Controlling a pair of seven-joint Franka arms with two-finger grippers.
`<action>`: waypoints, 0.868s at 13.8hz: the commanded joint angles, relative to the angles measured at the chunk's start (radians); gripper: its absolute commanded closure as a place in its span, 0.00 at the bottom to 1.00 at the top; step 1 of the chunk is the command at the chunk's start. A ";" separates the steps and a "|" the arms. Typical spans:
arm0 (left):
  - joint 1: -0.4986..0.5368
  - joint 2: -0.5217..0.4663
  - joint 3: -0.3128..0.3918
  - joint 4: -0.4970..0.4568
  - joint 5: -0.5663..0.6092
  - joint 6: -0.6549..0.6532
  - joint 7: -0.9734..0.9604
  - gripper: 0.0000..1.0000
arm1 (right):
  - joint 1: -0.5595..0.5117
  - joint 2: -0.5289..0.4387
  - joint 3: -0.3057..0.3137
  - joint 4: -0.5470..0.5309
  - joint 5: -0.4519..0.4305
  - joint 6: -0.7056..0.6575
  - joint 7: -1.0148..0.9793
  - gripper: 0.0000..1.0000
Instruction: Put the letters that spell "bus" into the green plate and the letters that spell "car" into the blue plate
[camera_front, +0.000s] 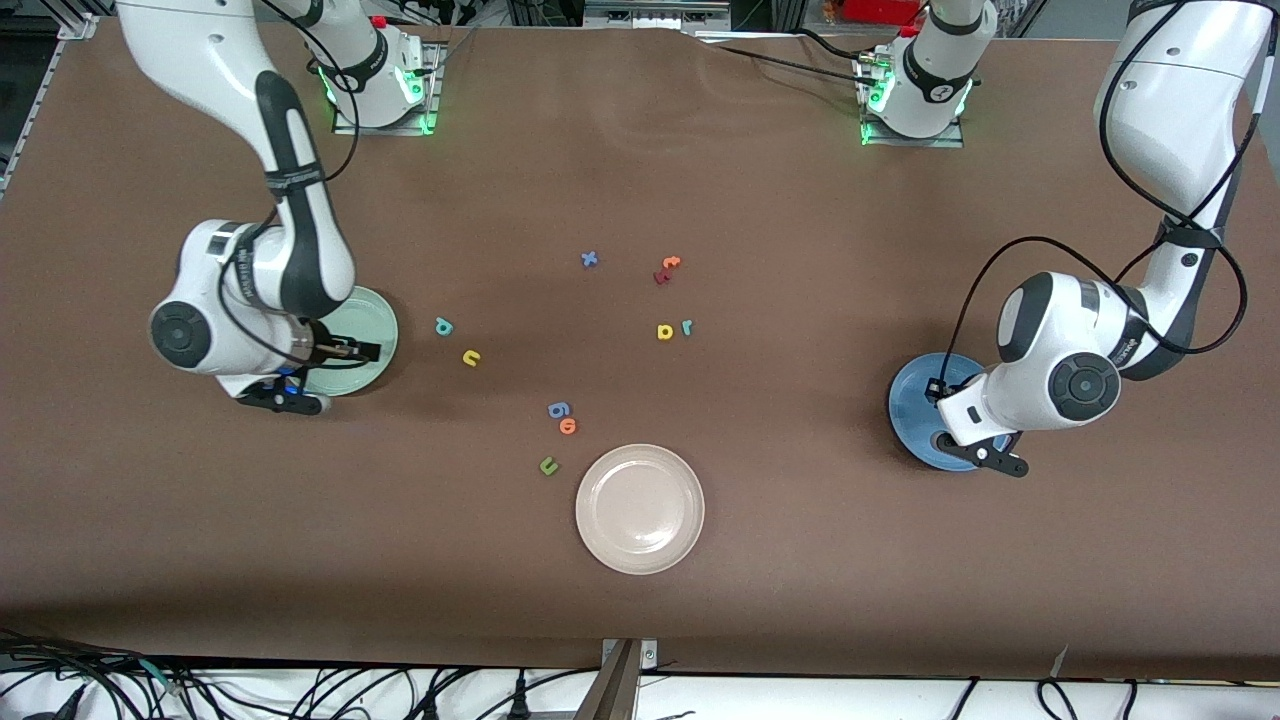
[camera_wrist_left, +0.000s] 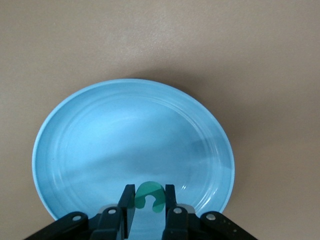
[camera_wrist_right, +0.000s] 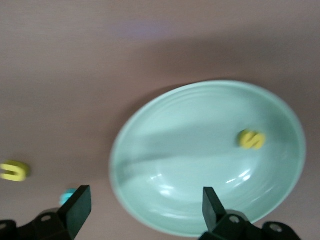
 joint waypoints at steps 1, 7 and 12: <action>-0.003 0.019 -0.001 0.028 -0.019 -0.014 0.029 0.00 | 0.061 -0.008 0.004 0.006 0.011 -0.004 0.184 0.01; -0.029 -0.009 -0.028 0.028 -0.037 -0.023 -0.098 0.00 | 0.146 0.016 0.026 -0.050 0.096 0.098 0.289 0.08; -0.063 0.000 -0.203 0.008 -0.071 -0.010 -0.439 0.00 | 0.150 0.006 0.058 -0.162 0.108 0.239 0.292 0.08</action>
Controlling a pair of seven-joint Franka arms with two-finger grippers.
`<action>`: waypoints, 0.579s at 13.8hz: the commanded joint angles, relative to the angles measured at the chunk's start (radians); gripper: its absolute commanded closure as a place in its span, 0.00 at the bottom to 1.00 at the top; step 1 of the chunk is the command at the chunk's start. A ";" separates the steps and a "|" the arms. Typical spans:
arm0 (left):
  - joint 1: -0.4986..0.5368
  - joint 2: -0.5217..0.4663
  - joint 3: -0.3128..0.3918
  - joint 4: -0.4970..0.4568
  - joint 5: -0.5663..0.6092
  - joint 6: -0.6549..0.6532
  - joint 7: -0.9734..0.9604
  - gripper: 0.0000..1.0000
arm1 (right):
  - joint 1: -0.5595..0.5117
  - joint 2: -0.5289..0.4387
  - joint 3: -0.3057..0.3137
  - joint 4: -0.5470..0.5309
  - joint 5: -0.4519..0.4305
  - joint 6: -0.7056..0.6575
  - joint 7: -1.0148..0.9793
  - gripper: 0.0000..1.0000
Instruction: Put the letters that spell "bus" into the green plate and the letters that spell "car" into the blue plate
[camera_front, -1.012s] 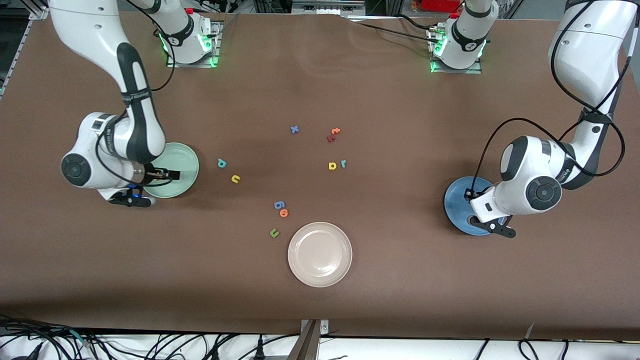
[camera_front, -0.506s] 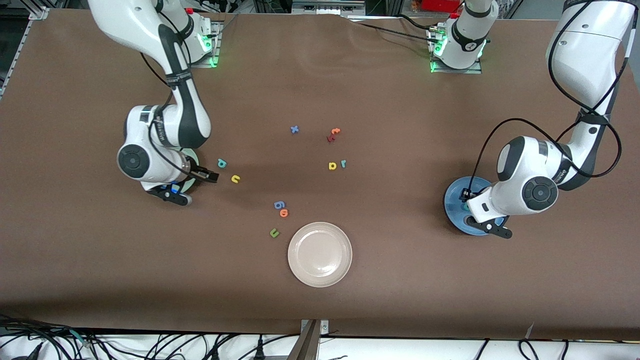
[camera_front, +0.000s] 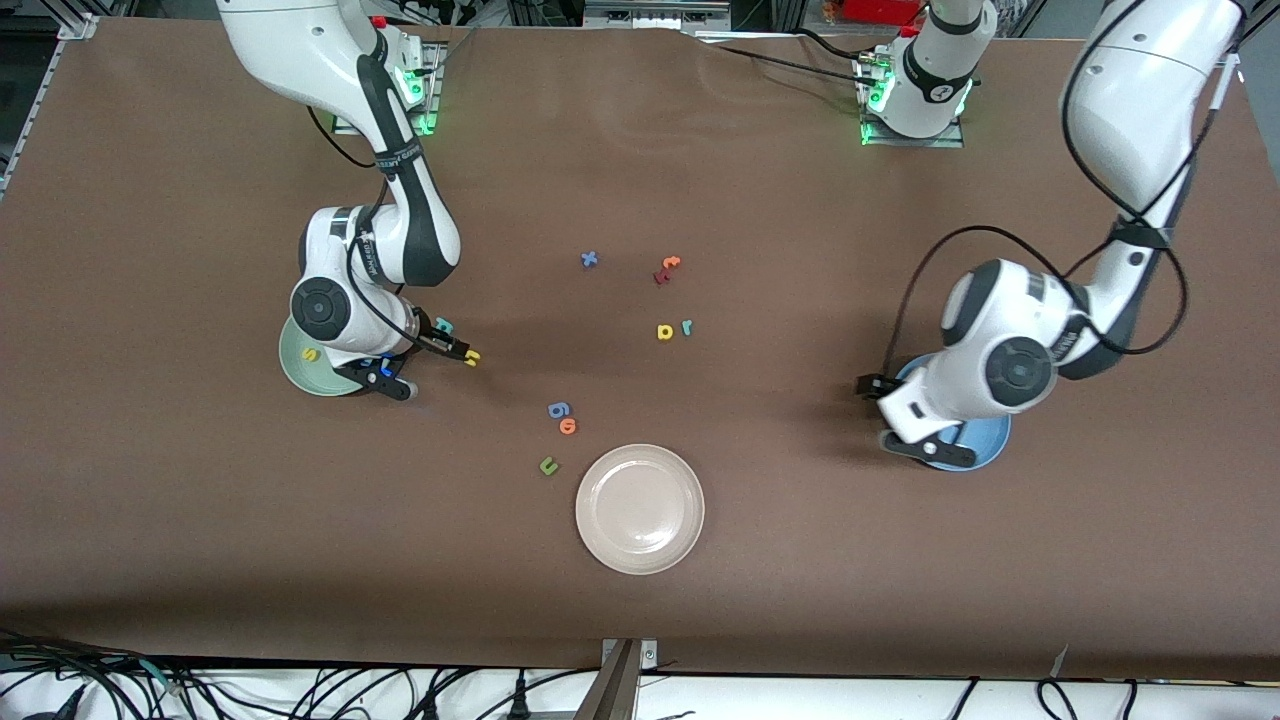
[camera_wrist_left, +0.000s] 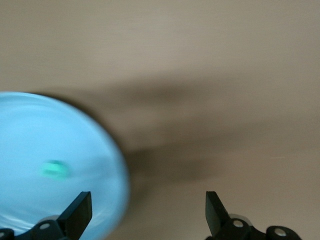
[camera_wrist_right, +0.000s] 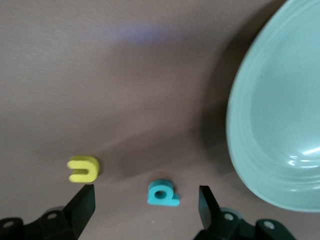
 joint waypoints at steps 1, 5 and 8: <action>-0.023 0.001 -0.068 -0.009 -0.037 0.012 -0.144 0.00 | 0.010 -0.021 0.011 -0.063 0.020 0.065 0.023 0.08; -0.146 0.001 -0.069 -0.140 -0.024 0.269 -0.405 0.00 | 0.010 -0.021 0.033 -0.072 0.026 0.065 0.071 0.12; -0.243 0.003 -0.063 -0.142 -0.019 0.279 -0.553 0.00 | 0.008 -0.021 0.030 -0.074 0.026 0.063 0.054 0.16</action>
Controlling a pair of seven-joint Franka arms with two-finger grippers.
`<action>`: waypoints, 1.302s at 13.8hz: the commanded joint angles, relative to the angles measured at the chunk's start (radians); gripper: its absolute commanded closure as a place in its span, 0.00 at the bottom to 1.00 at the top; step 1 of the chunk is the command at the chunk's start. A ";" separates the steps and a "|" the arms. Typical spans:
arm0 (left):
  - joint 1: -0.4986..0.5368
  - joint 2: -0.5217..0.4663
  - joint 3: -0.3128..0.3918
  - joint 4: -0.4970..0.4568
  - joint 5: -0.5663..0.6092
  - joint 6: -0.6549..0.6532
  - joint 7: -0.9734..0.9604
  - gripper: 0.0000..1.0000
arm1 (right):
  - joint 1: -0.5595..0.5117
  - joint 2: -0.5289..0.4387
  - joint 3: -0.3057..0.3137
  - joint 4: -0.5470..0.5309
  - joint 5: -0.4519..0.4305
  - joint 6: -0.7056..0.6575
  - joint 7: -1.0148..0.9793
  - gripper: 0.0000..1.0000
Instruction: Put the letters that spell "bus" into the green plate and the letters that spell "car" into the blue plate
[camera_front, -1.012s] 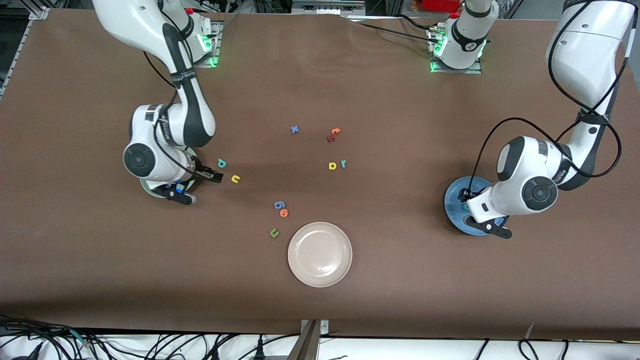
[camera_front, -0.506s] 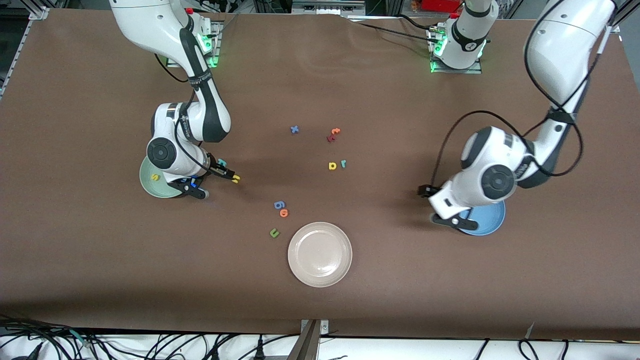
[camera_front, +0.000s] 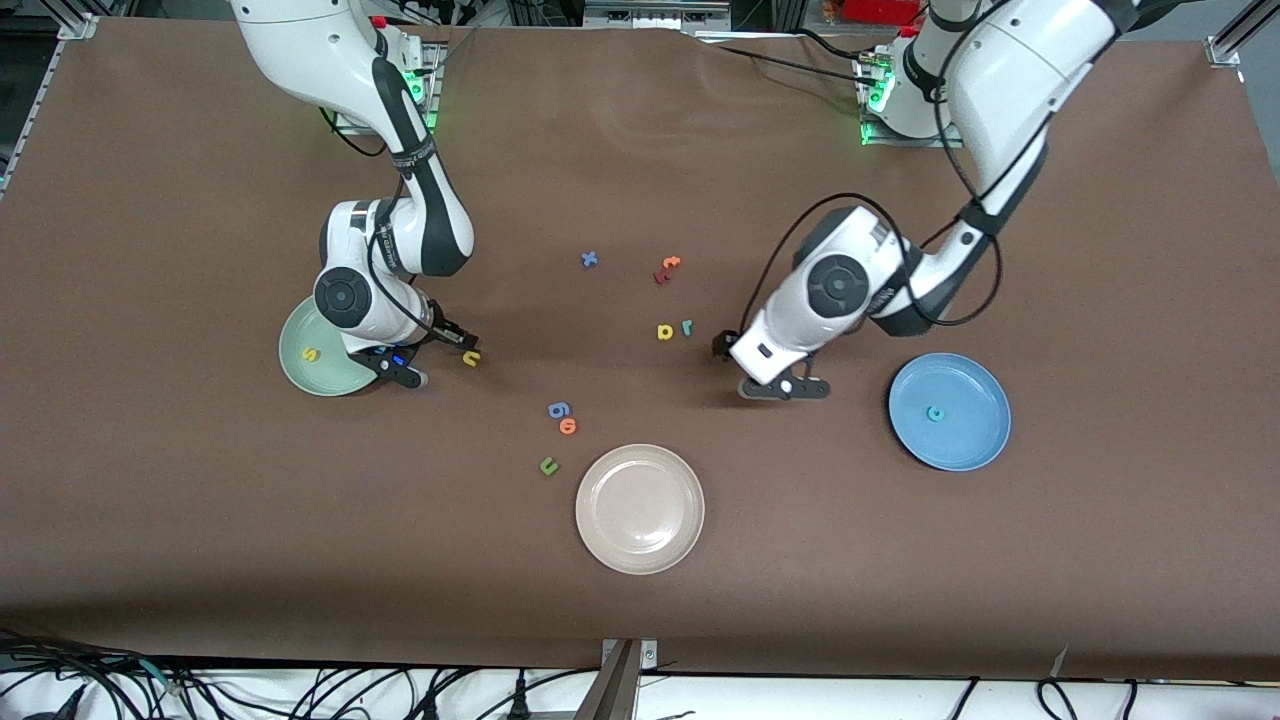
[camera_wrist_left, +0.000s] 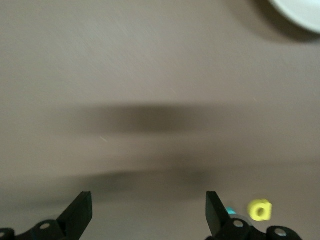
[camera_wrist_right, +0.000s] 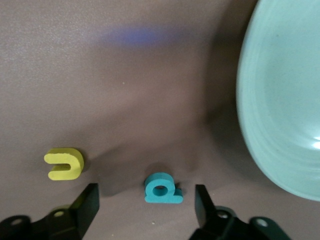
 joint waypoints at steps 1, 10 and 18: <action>-0.067 -0.005 0.010 0.002 0.009 0.011 -0.135 0.00 | 0.004 -0.021 -0.006 -0.026 0.017 0.014 -0.009 0.17; -0.166 0.075 0.010 0.005 0.230 0.068 -0.466 0.01 | -0.001 -0.045 -0.009 -0.083 0.018 0.074 -0.026 0.27; -0.170 0.084 0.010 0.004 0.231 0.065 -0.466 0.36 | -0.003 -0.076 -0.010 -0.118 0.106 0.077 -0.089 0.31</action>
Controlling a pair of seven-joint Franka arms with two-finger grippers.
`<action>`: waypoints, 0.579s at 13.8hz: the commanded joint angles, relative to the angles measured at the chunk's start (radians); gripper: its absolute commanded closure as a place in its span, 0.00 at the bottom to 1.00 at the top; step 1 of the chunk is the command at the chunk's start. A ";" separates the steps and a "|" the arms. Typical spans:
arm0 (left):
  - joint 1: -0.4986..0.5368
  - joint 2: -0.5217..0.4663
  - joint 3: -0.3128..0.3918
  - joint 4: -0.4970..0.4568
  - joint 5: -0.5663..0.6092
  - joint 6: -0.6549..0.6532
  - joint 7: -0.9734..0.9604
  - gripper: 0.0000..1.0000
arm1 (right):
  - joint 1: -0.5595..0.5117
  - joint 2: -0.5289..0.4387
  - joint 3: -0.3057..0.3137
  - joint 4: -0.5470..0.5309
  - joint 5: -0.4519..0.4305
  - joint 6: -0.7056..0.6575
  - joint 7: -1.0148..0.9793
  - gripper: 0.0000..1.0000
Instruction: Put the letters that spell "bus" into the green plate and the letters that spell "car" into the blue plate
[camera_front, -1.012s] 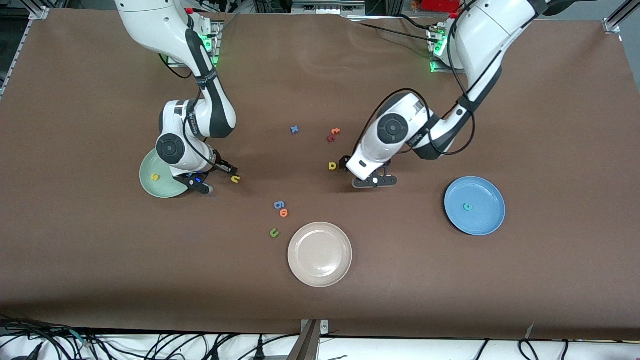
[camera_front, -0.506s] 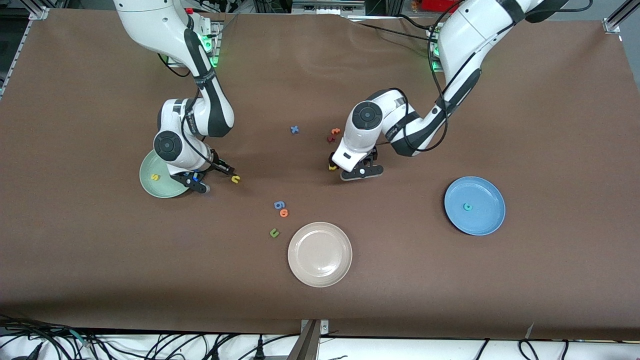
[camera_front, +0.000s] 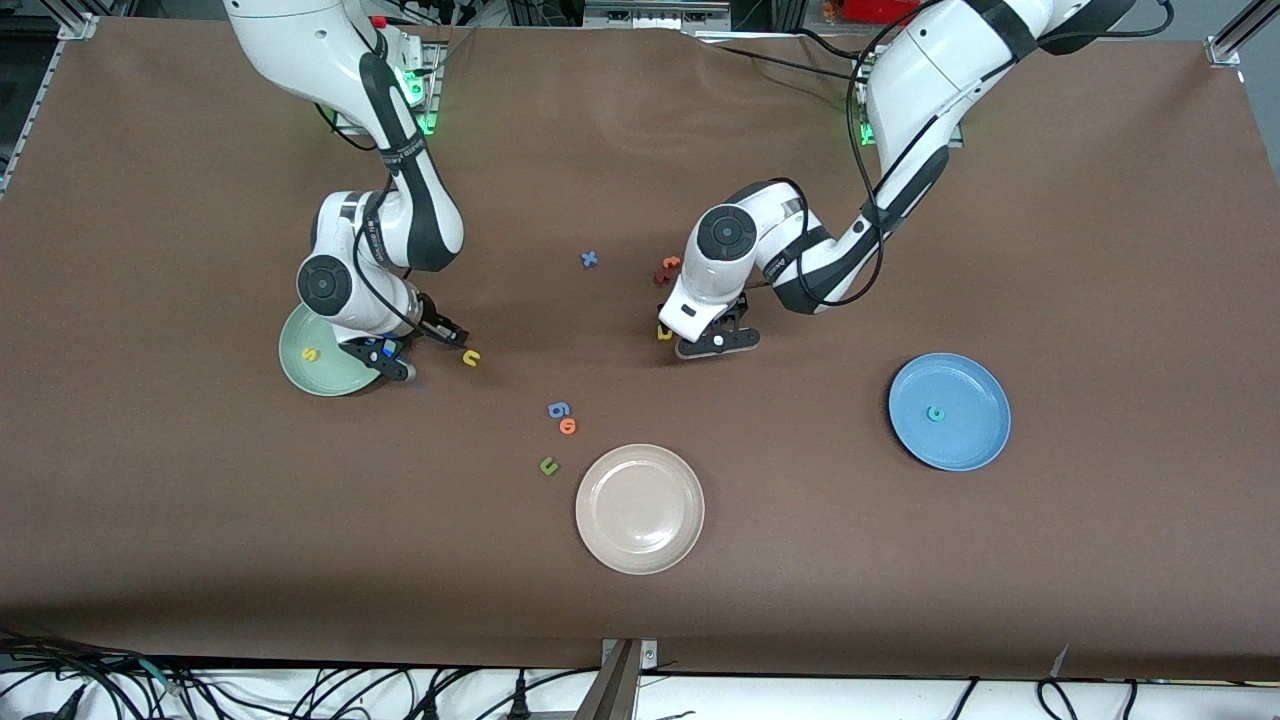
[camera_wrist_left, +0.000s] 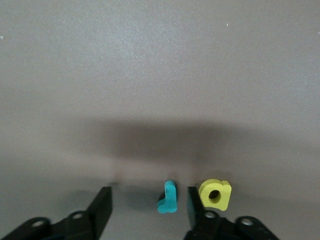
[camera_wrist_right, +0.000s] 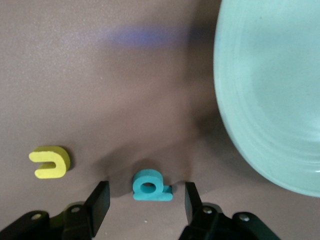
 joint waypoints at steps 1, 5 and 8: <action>-0.015 0.004 0.007 0.006 0.033 0.004 -0.024 0.38 | -0.003 -0.038 0.000 -0.040 0.025 0.017 -0.046 0.32; -0.028 0.007 0.008 0.007 0.031 0.001 -0.038 0.43 | -0.015 -0.031 -0.002 -0.055 0.025 0.058 -0.102 0.36; -0.029 0.013 0.008 0.007 0.031 0.001 -0.038 0.49 | -0.018 -0.027 -0.002 -0.061 0.028 0.080 -0.106 0.38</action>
